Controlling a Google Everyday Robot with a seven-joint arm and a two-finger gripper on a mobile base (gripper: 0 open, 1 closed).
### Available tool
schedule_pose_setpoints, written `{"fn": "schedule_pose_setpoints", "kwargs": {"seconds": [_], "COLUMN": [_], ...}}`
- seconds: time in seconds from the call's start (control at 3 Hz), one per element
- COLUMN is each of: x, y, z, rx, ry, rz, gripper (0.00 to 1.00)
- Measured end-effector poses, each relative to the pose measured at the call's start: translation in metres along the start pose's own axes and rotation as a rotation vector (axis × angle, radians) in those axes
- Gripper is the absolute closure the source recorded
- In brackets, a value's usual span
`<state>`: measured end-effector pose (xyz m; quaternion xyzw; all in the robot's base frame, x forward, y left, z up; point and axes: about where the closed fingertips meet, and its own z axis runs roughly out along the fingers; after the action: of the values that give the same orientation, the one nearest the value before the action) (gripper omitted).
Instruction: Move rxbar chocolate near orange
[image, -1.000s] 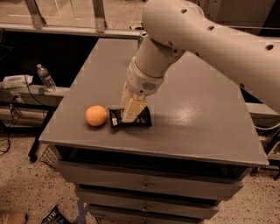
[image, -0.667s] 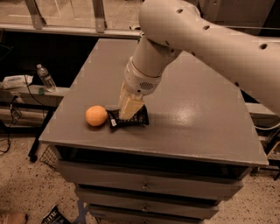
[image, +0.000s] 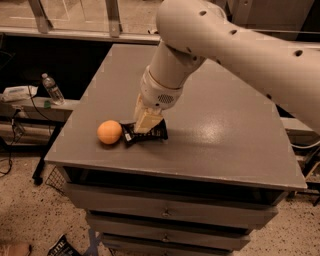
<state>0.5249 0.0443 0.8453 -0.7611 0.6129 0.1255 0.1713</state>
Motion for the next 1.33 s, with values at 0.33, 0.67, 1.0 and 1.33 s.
{"fn": "schedule_pose_setpoints", "kwargs": {"seconds": [0.33,0.67,1.0,1.33], "x": [-0.001,-0.002,-0.002,0.026], "y": [0.001,0.001,0.001,0.0], "z": [0.0,0.001,0.001,-0.022], "rx": [-0.001,-0.001,-0.001,0.03], "ry": [0.001,0.001,0.001,0.033], "rz": [-0.002,-0.004,-0.004,0.026], "gripper": [0.12,0.0,0.0,0.0]}}
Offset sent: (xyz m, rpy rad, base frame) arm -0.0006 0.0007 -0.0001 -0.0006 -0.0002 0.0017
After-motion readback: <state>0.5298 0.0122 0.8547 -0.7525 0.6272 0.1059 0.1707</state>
